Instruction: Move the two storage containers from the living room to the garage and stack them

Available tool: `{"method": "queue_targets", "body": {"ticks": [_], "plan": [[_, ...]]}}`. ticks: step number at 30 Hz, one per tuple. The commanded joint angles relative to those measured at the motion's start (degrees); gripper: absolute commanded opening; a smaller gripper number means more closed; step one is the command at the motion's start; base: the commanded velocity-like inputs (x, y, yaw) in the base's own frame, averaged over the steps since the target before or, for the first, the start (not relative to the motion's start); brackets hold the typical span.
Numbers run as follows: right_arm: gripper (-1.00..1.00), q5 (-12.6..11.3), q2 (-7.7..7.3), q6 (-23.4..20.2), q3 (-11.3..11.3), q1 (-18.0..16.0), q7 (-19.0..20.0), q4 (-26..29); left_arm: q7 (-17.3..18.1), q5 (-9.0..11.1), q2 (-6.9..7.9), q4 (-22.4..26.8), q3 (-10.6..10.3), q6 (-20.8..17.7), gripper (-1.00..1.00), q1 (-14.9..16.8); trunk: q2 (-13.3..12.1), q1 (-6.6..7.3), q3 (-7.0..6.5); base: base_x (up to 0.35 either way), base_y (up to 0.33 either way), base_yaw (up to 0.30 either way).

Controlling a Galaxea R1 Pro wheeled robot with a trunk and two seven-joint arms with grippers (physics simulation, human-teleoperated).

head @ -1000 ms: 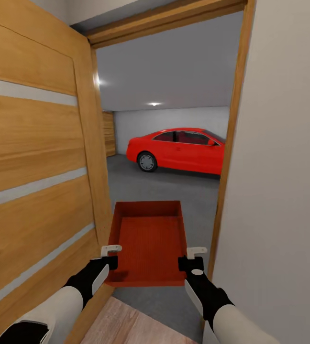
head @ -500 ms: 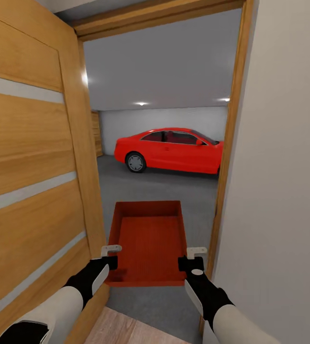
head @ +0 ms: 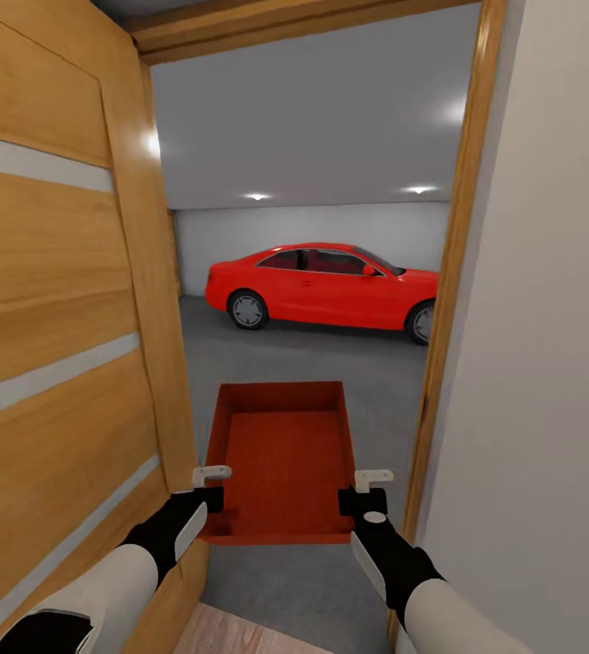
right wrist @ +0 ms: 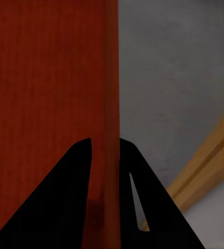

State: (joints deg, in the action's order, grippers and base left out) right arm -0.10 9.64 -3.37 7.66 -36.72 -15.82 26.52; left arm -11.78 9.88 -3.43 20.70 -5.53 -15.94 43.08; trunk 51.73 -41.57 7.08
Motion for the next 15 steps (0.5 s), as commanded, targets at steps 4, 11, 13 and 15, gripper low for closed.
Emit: {"method": "queue_targets", "body": {"ticks": [4, 11, 13, 15], "plan": [[-1.0, -0.8, -0.06, -0.3, 0.5, 0.0, -0.3, -0.1, -0.9, -1.4, 2.91, 0.3, 1.3, 3.3, -1.0, 0.1, 0.1, -0.03, 0.09, 0.176, 0.184, -0.24], [-1.0, -0.8, -0.06, -0.3, 0.5, 0.0, -0.3, -0.1, -0.9, -1.4, 2.99, 0.3, 1.3, 3.3, -1.0, 0.1, 0.1, -0.03, 0.09, 0.18, 0.184, -0.242], [-1.0, -0.8, -0.06, -0.3, 0.5, 0.0, -0.3, -0.1, -0.9, -1.4, 2.99, 0.3, 1.3, 3.3, -1.0, 0.1, 0.1, -0.03, 0.09, 0.18, 0.184, -0.242], [-1.0, -0.8, -0.06, -0.3, 0.5, 0.0, -0.3, -0.1, -0.9, -1.4, 2.99, 0.3, 1.3, 3.3, -1.0, 0.1, 0.1, -0.03, 0.09, 0.18, 0.184, -0.242]]}}
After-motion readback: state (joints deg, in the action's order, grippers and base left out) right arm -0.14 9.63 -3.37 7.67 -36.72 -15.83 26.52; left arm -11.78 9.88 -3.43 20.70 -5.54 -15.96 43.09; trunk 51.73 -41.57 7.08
